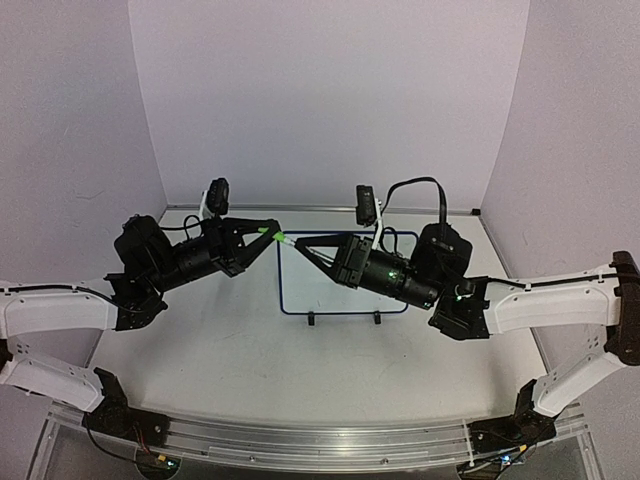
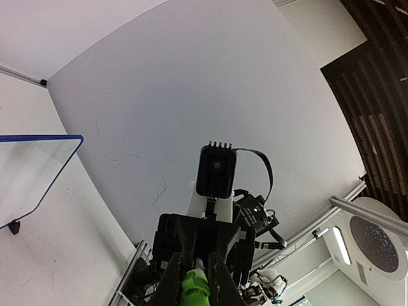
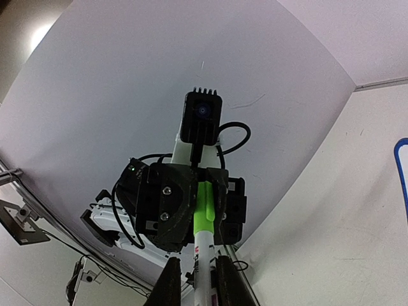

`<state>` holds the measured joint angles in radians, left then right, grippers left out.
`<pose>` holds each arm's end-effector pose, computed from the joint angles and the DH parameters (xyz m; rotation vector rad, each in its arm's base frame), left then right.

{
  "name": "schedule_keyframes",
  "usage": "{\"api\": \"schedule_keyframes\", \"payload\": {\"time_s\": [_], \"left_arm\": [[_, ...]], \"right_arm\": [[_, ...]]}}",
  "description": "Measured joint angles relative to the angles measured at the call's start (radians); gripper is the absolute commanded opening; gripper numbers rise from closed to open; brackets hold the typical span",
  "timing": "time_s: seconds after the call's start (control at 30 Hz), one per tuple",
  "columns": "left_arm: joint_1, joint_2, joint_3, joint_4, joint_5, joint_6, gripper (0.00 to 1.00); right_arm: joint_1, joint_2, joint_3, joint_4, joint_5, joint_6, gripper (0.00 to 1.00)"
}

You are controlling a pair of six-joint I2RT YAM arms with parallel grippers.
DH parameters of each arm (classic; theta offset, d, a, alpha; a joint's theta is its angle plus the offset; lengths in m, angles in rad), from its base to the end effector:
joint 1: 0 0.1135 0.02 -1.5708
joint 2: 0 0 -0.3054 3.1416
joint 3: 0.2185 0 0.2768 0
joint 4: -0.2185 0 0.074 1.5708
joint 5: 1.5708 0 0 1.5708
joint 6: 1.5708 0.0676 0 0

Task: Write a sentence on the whiteboard
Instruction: Open the pen cap from the whiteboard marker, then place the pen cap at the center of the board.

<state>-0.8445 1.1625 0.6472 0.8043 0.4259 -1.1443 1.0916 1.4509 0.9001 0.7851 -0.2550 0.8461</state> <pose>0.1740 -0.2379 0.3515 0.2108 1.5845 -1.9065 0.1604 0.3457 0.3588 -0.4459 1.5293 1.7559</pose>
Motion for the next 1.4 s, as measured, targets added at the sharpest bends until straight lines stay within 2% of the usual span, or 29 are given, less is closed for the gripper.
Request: {"api": "schedule_keyframes", "payload": {"time_s": [0.07,0.4,0.57,0.77,0.93,1.03,1.17,1.3,1.4], "left_arm": [[-0.001,0.0,0.0,0.006,0.002,-0.003,0.0],[-0.01,0.004,0.0,-0.01,-0.023,-0.002,0.0],[-0.033,-0.008,-0.001,-0.094,-0.074,0.014,0.0],[0.092,-0.094,-0.006,-0.126,-0.208,0.018,0.0],[0.132,-0.12,-0.008,-0.145,-0.219,0.016,0.0],[0.143,-0.12,-0.01,-0.255,-0.209,0.03,0.0],[0.146,-0.106,-0.006,-0.514,-0.199,0.103,0.0],[0.146,-0.021,-0.006,-0.772,-0.194,0.196,0.0],[0.145,0.062,-0.006,-0.866,-0.182,0.243,0.0]], "right_arm": [[0.0,0.0,0.0,-0.002,0.004,0.003,0.0],[-0.001,-0.002,-0.032,0.025,0.035,0.017,0.0],[0.0,-0.034,-0.105,0.04,0.051,0.021,0.0],[-0.019,-0.134,-0.212,0.003,0.104,0.028,0.0],[-0.02,-0.185,-0.231,-0.063,0.116,0.021,0.0],[-0.021,-0.217,-0.231,-0.132,0.118,0.005,0.0],[-0.033,-0.253,-0.219,-0.257,0.116,-0.03,0.0],[-0.068,-0.255,-0.199,-0.367,0.101,-0.06,0.0],[-0.097,-0.251,-0.199,-0.412,0.081,-0.07,0.0]]}}
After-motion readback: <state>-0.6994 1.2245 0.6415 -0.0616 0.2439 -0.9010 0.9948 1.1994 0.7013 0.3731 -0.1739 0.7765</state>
